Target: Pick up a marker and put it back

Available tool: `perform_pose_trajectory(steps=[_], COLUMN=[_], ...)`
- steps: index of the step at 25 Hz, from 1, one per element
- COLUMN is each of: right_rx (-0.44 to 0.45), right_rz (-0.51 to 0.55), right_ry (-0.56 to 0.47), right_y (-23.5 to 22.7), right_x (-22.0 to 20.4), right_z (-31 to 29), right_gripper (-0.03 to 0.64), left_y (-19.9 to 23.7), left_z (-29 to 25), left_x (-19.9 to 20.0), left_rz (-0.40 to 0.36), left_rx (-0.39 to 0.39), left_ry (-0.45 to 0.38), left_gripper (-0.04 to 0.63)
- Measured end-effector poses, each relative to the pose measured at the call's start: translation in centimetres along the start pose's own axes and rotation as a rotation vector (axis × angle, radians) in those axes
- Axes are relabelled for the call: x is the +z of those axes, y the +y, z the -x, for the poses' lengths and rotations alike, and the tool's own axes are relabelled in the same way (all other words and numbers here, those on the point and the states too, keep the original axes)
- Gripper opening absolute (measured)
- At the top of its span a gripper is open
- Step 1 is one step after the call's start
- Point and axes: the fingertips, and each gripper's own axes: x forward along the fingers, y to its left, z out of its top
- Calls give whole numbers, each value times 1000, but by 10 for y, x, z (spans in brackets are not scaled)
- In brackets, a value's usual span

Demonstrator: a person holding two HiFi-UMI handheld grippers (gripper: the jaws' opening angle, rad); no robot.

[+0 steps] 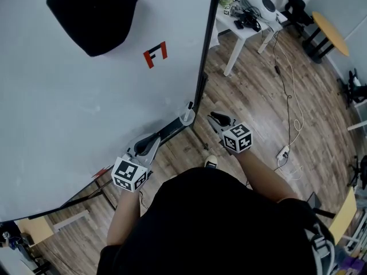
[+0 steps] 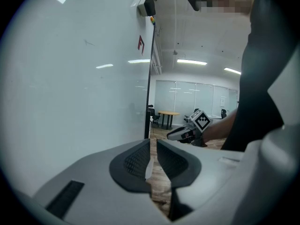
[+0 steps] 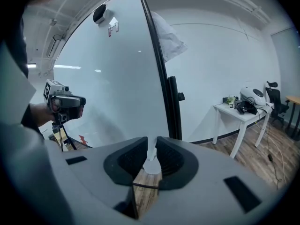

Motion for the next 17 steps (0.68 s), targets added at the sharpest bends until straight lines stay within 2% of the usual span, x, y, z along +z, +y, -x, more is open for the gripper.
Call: perform_pose_trajectory(steps=[7, 17], right_rx=[3, 7], right_rz=[12, 9], right_ry=[-33, -37], right_y=[5, 4], right_x=[6, 6], right_z=[5, 11], right_gripper=[23, 12], left_y=[2, -5], left_z=[0, -2], left_x=[-4, -2], left_rz=[5, 2], left_rx=[-1, -8], left_ry=[8, 9], left_gripper=[54, 54])
